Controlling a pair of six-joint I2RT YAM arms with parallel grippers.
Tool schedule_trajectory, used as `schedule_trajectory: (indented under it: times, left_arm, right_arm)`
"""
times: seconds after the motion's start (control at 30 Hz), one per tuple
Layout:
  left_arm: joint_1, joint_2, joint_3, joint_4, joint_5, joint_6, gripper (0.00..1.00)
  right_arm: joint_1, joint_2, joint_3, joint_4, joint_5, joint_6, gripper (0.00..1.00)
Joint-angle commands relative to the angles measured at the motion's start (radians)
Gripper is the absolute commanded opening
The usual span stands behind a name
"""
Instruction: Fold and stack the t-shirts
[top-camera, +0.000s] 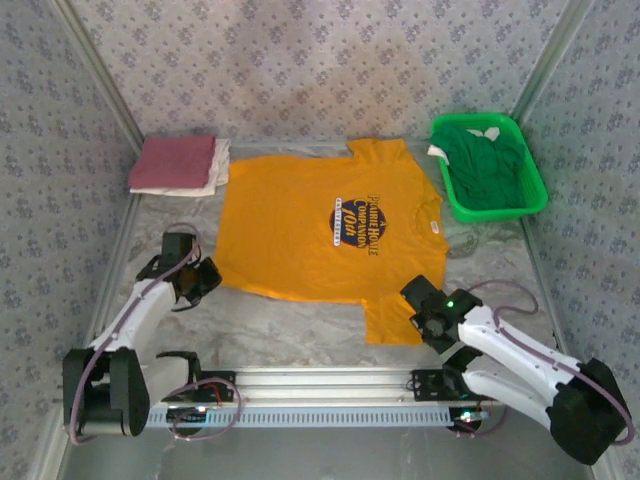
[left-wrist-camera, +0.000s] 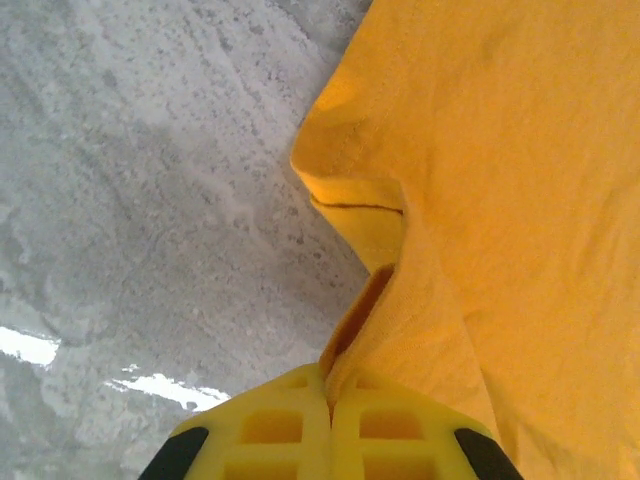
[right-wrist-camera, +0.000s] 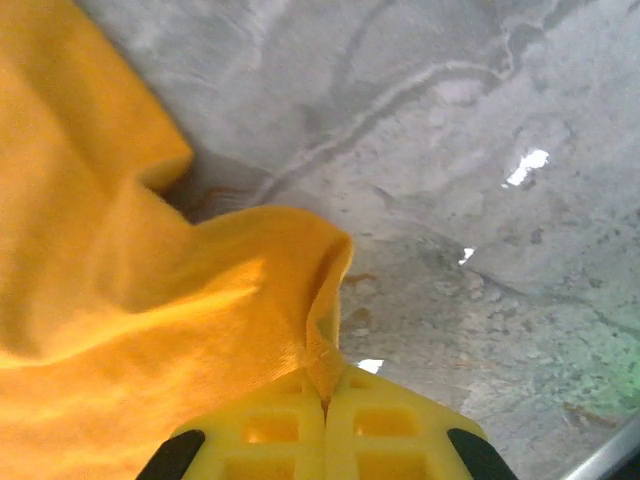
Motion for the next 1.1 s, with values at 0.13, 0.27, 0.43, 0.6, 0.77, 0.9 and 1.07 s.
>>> schedule_trajectory:
  times: [0.13, 0.27, 0.43, 0.6, 0.77, 0.9, 1.07]
  left_arm:
    - [0.005, -0.14, -0.042, -0.113, 0.003, -0.053, 0.0]
    - [0.004, -0.225, -0.038, -0.133, -0.002, -0.063, 0.0]
    - [0.007, -0.17, 0.034, -0.085, 0.001, -0.037, 0.0]
    - [0.013, 0.001, 0.137, -0.009, 0.008, 0.001, 0.0]
    - [0.029, 0.073, 0.189, 0.029, 0.002, 0.016, 0.0]
    - [0.046, 0.122, 0.239, 0.005, 0.007, 0.054, 0.0]
    - [0.052, 0.203, 0.309, 0.018, 0.005, 0.105, 0.0]
  right_arm:
    - [0.005, -0.092, 0.114, -0.082, 0.121, -0.114, 0.0]
    - [0.003, -0.114, 0.191, -0.092, 0.151, -0.232, 0.0]
    - [-0.055, -0.065, 0.256, 0.037, 0.152, -0.402, 0.0]
    - [-0.162, 0.02, 0.305, 0.209, 0.09, -0.551, 0.0]
    - [-0.276, 0.118, 0.388, 0.3, 0.014, -0.644, 0.0]
    - [-0.318, 0.199, 0.448, 0.349, -0.044, -0.686, 0.0]
    - [-0.362, 0.277, 0.477, 0.413, -0.105, -0.689, 0.0]
